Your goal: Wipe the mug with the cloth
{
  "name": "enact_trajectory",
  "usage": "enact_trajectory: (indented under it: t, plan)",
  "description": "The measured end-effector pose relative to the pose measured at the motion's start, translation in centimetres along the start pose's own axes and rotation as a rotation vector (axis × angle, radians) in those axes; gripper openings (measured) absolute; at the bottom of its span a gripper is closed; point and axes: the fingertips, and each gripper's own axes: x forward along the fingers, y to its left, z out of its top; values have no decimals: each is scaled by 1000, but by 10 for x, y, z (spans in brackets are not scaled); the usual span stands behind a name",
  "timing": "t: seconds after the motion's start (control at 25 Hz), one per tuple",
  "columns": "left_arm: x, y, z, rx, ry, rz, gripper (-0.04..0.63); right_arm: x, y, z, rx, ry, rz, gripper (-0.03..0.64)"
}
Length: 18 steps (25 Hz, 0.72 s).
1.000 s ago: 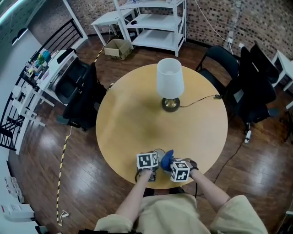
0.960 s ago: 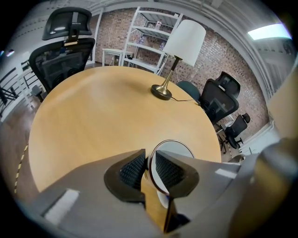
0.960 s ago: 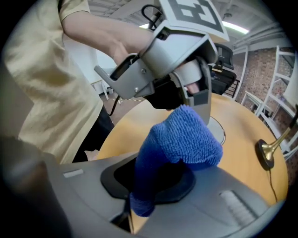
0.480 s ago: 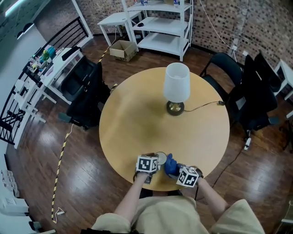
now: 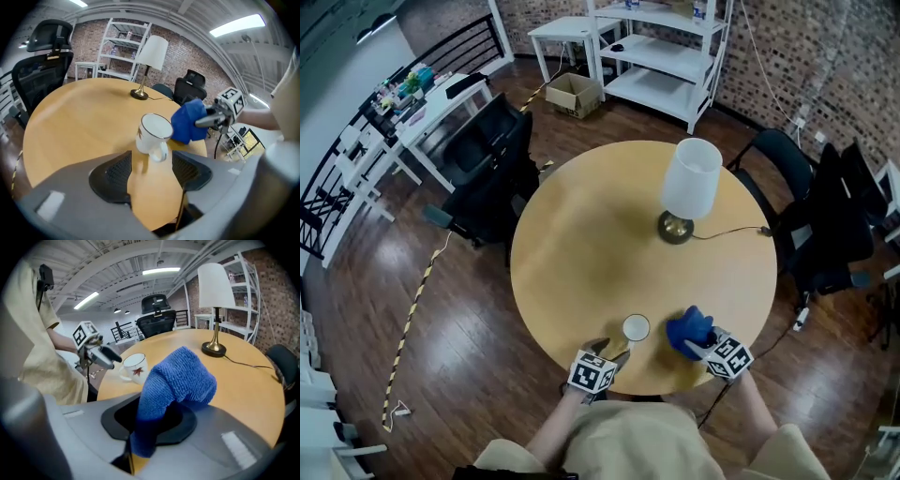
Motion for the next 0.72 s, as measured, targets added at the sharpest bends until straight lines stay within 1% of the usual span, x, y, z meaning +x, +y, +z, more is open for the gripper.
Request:
enact_trajectory:
  t: [0.04, 0.12, 0.24, 0.32, 0.4, 0.44, 0.56, 0.64, 0.72]
  plan:
    - [6, -7, -4, 20, 10, -11, 260, -2, -5, 12, 2, -11, -1, 74]
    - [19, -17, -8, 57, 14, -11, 227, -2, -10, 41, -4, -29, 21, 74]
    - [35, -23, -1, 103, -5, 29, 156, 6, -6, 91, -43, -42, 86, 74]
    - [39, -21, 6, 142, -9, 61, 127, 19, -2, 128, -63, -42, 107, 75]
    - [41, -17, 8, 169, -15, 90, 114, 38, 2, 161, -63, -22, 119, 76]
    - [42, -14, 9, 174, -20, 103, 63, 49, 4, 174, -62, -1, 128, 76]
    - [42, -5, 14, 182, -35, 132, 66, 84, 11, 203, -99, 117, 169, 76]
    - [40, 1, 16, 183, -45, 150, 69, 111, 22, 209, -137, 231, 215, 77]
    - [38, 5, 17, 177, -58, 170, 74, 137, 39, 206, -152, 363, 280, 76]
